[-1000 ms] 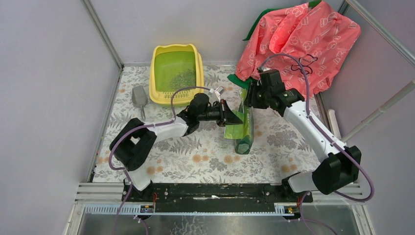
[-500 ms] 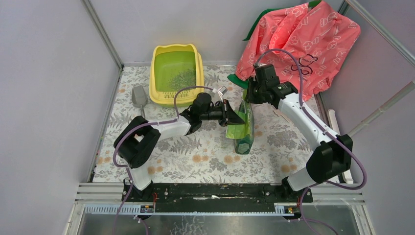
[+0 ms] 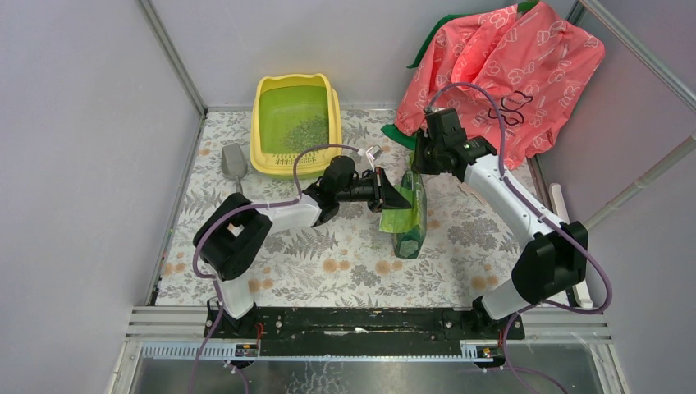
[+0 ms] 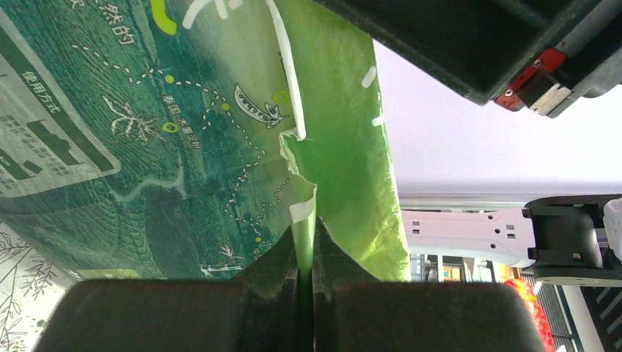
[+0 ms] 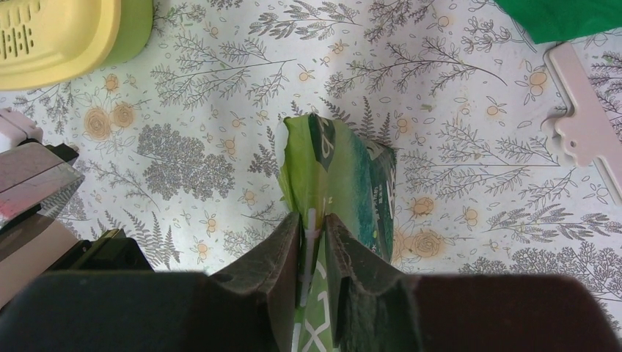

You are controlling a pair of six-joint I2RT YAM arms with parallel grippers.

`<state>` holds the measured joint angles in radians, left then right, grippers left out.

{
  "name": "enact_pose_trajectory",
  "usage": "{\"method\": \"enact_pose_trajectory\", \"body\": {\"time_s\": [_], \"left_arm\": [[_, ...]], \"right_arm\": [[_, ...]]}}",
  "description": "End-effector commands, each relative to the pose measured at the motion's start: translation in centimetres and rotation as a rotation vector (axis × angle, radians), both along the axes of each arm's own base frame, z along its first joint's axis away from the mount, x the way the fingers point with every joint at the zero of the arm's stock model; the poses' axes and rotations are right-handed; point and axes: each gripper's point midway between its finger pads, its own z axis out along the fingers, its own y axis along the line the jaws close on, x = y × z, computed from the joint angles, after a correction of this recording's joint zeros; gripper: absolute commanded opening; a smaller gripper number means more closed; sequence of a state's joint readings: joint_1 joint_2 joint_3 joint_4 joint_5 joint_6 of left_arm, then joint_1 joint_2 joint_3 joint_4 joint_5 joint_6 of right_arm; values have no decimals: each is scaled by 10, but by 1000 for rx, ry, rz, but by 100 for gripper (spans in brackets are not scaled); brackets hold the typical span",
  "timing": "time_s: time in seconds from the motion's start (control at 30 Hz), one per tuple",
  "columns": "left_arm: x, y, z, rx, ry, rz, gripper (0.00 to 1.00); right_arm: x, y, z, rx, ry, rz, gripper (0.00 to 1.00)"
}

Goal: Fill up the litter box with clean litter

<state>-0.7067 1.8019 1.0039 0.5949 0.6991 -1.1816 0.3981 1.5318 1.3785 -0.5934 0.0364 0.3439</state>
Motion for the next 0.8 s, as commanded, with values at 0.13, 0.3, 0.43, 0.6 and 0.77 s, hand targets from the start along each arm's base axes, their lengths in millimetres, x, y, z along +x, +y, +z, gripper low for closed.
{"method": "enact_pose_trajectory", "body": {"time_s": [0.13,0.3,0.43,0.6,0.77], "left_arm": [[-13,-6,3,-25,-12,-68,8],[-15,-4,3,-25,-14,-69,8],[-16,-4,1,-27,-8,-70,8],[-18,-4,1,-30,-7,-76,8],[-19,-3,1,-34,-8,-79,8]], "right_arm": [[8,-6,-4,-40,0,-21,23],[21,-3,-2,-47,-3,-25,18],[30,0,-2,-51,-3,-27,19],[39,3,-1,-57,-2,-29,26],[40,3,5,-51,-14,-33,39]]}}
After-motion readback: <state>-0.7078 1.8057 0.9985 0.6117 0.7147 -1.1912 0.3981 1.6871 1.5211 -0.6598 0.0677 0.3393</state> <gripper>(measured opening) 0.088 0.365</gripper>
